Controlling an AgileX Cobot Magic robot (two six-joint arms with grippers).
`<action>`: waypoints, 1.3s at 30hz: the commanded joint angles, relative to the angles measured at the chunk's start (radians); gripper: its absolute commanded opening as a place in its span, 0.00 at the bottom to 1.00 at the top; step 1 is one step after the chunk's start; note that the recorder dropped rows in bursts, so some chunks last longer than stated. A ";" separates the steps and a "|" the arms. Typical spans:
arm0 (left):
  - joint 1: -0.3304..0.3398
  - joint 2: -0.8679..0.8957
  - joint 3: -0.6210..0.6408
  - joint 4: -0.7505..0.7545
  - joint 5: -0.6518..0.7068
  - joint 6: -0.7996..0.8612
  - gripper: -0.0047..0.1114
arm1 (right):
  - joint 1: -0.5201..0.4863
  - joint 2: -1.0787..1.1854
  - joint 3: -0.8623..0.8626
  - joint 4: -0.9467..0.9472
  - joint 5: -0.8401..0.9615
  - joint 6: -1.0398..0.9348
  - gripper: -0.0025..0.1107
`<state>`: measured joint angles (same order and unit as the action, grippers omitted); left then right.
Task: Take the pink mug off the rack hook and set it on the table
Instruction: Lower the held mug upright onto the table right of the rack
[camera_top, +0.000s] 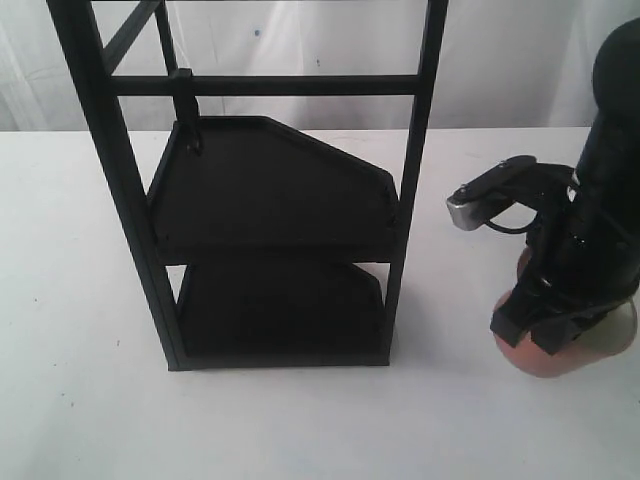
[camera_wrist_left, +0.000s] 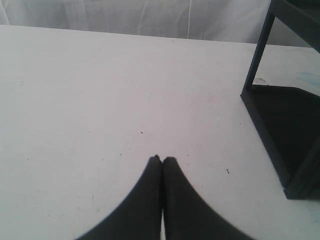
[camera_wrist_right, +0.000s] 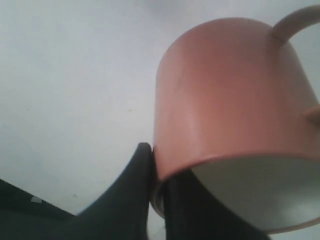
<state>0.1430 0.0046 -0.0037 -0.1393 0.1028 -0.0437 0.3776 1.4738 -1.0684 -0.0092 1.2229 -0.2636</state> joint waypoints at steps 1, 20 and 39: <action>-0.005 0.005 0.004 -0.008 -0.004 -0.001 0.04 | -0.008 0.028 -0.047 0.016 -0.044 0.006 0.02; -0.005 0.005 0.004 -0.008 -0.004 -0.001 0.04 | -0.008 0.063 -0.032 0.134 -0.415 -0.038 0.02; -0.005 0.005 0.004 -0.008 -0.004 -0.001 0.04 | -0.008 0.187 -0.023 0.178 -0.439 -0.049 0.02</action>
<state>0.1430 0.0046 -0.0037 -0.1393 0.1028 -0.0437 0.3776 1.6500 -1.0950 0.1658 0.7780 -0.2985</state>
